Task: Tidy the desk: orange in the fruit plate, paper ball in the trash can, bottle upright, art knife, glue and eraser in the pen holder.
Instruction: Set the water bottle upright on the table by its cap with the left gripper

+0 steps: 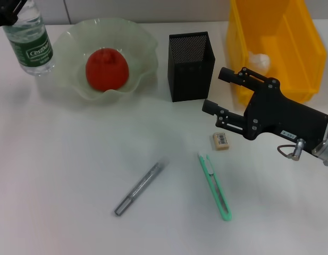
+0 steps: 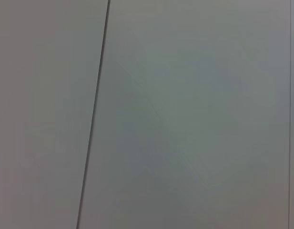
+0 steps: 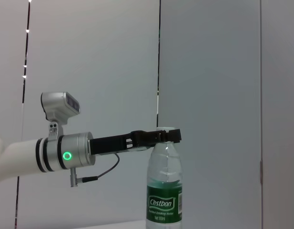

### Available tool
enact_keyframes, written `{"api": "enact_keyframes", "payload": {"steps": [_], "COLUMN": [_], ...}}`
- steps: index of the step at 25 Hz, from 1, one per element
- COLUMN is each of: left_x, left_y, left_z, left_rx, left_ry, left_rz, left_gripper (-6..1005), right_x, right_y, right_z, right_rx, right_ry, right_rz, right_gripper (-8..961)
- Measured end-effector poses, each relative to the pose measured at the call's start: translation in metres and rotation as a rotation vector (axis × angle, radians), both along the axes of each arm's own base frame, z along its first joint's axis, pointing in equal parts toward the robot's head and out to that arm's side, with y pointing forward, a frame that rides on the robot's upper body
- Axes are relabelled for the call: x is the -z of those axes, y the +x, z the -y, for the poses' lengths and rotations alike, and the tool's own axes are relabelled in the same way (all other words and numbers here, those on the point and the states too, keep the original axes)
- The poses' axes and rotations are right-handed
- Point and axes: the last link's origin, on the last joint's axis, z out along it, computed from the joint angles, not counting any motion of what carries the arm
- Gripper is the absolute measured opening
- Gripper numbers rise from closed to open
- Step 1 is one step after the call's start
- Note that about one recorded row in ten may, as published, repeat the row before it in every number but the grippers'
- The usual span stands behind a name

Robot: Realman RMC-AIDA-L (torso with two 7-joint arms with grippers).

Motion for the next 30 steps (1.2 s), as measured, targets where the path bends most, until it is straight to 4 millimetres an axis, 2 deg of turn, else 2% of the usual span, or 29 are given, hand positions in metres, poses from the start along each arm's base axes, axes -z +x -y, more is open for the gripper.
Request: {"api": "enact_keyframes", "payload": {"steps": [30], "left_x": [-0.0012], "left_y": [-0.0029], "left_z": [0.0025], "left_rx": [-0.006], "left_ry": [0.005], "left_rz": [-0.002], "left_gripper": [445], "right_x": [0.0009], "right_y": [-0.0033], "right_z": [-0.0024], "right_rx": [-0.010], "right_ry": [-0.004], "right_rz": [0.001], "right_gripper": [731]}}
